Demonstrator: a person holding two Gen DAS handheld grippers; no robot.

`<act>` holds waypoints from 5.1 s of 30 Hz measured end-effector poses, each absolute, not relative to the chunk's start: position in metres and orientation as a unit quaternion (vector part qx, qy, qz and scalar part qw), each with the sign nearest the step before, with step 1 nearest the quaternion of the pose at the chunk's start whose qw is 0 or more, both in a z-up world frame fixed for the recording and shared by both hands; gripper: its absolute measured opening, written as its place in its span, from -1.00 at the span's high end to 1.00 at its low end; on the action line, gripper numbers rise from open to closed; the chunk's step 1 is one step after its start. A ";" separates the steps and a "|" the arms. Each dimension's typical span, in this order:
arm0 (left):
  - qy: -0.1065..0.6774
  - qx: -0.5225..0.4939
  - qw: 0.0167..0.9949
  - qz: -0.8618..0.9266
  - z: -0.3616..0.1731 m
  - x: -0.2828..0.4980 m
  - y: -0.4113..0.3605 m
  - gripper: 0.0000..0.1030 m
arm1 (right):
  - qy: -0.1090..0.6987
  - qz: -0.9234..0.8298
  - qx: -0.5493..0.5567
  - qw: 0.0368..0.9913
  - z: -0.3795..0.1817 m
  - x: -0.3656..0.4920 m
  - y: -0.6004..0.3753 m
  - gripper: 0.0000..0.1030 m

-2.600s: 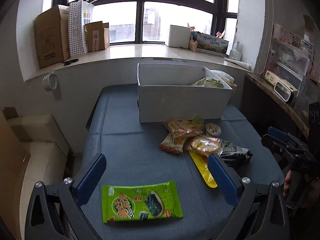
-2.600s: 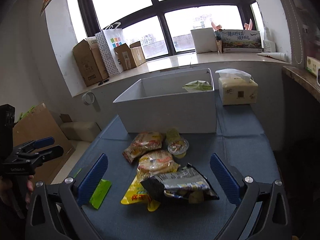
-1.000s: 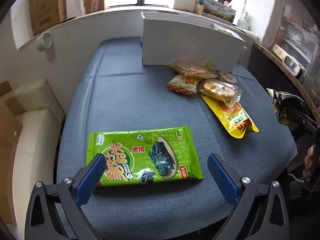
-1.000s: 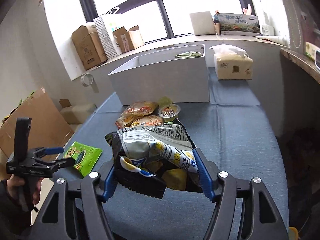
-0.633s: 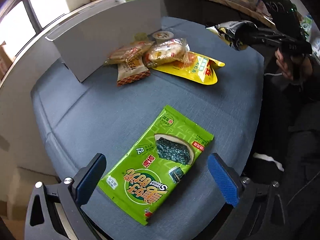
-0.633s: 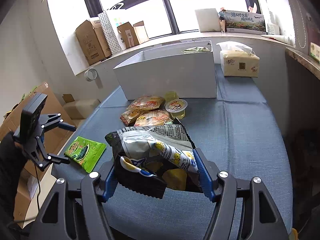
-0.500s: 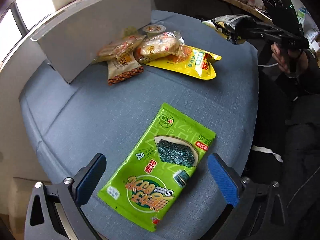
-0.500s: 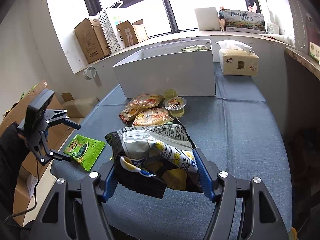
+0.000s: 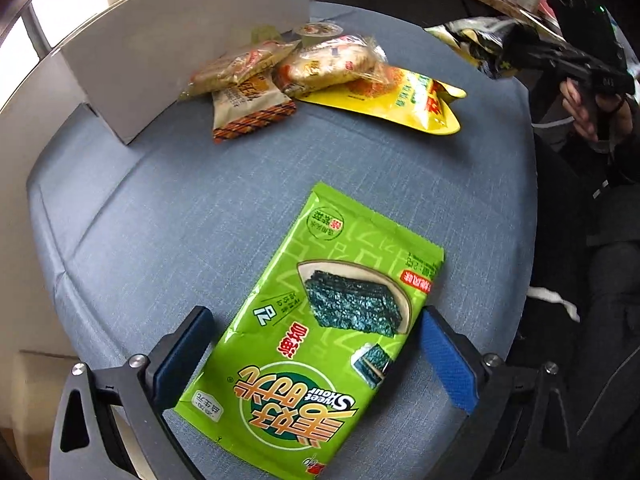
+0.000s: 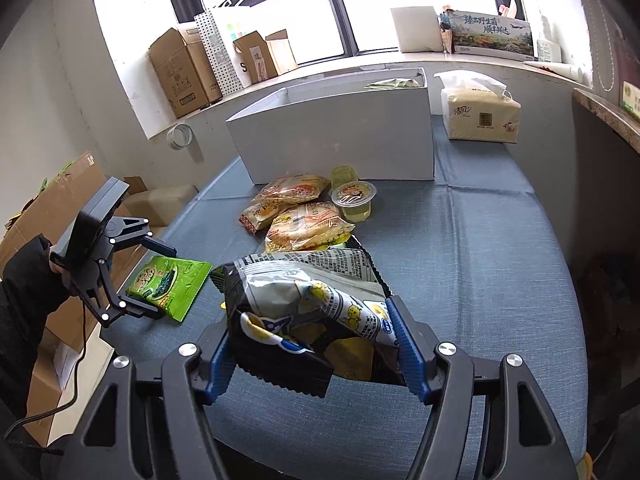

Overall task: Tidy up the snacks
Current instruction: 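Grasp the green seaweed pack with the left tool while the right tool holds the dark chip bag, then carry both packs into the white box and open both tools, then grasp the large clear jelly cup with the right tool, then grasp a round bread pack with the left tool while the right tool holds the jelly cup, then carry the bread pack and jelly cup into the box and open both tools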

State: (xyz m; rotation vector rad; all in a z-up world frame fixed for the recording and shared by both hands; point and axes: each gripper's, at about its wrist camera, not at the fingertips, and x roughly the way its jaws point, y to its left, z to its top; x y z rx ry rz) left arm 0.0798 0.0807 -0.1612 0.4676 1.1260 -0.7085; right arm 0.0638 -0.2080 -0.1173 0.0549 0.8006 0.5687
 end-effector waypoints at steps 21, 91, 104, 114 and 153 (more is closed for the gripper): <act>0.423 0.035 0.897 -0.124 -0.099 0.061 0.083 -0.42 | 0.373 0.276 0.038 0.885 -0.112 0.064 -0.208 -0.40; 0.398 -0.084 0.911 -0.063 -0.089 0.061 0.043 -1.00 | 0.412 0.183 -0.029 0.892 -0.151 0.214 -0.135 -0.69; 0.409 -0.096 0.905 -0.067 -0.097 0.072 0.043 -1.00 | 0.406 0.155 -0.039 0.900 -0.145 0.203 -0.141 0.02; 0.419 -0.068 0.904 -0.047 -0.102 0.136 0.020 -1.00 | 0.379 0.158 -0.015 0.912 -0.119 0.153 -0.174 0.01; 0.332 -0.052 0.940 -0.064 -0.033 0.107 0.025 -0.47 | 0.335 0.192 0.041 0.921 -0.077 0.117 -0.195 0.01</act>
